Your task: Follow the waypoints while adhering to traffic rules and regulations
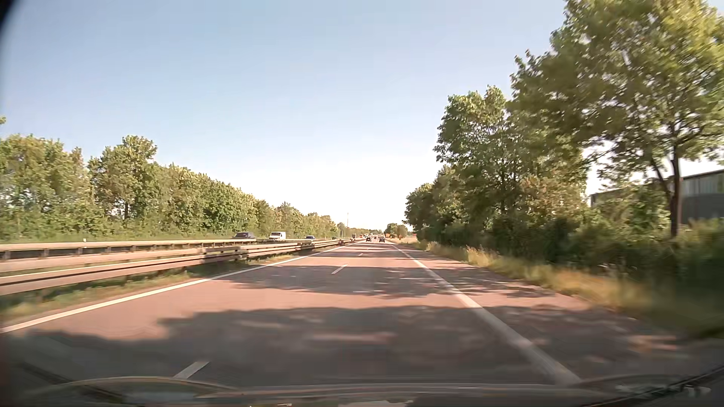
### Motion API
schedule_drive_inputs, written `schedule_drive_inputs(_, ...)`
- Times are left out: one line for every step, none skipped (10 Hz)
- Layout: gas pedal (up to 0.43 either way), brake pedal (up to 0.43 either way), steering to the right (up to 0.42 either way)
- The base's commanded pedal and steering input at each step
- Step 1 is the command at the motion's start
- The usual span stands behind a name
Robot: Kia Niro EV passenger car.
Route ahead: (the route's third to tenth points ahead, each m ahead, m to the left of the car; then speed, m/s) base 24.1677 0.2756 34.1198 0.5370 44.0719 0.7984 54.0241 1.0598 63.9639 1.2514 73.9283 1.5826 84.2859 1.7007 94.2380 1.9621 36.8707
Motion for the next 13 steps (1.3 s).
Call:
schedule_drive_inputs(0.299,0.012,0.0)
schedule_drive_inputs(0.299,0.012,0.0)
schedule_drive_inputs(0.299,0.012,-0.001)
schedule_drive_inputs(0.299,0.012,-0.001)
schedule_drive_inputs(0.299,0.012,0.0)
schedule_drive_inputs(0.299,0.012,-0.001)
schedule_drive_inputs(0.299,0.012,0.0)
schedule_drive_inputs(0.299,0.012,0.0)
schedule_drive_inputs(0.299,0.012,0.0)
schedule_drive_inputs(0.299,0.012,0.0)
schedule_drive_inputs(0.299,0.012,0.0)
schedule_drive_inputs(0.299,0.012,0.0)
schedule_drive_inputs(0.299,0.006,0.0)
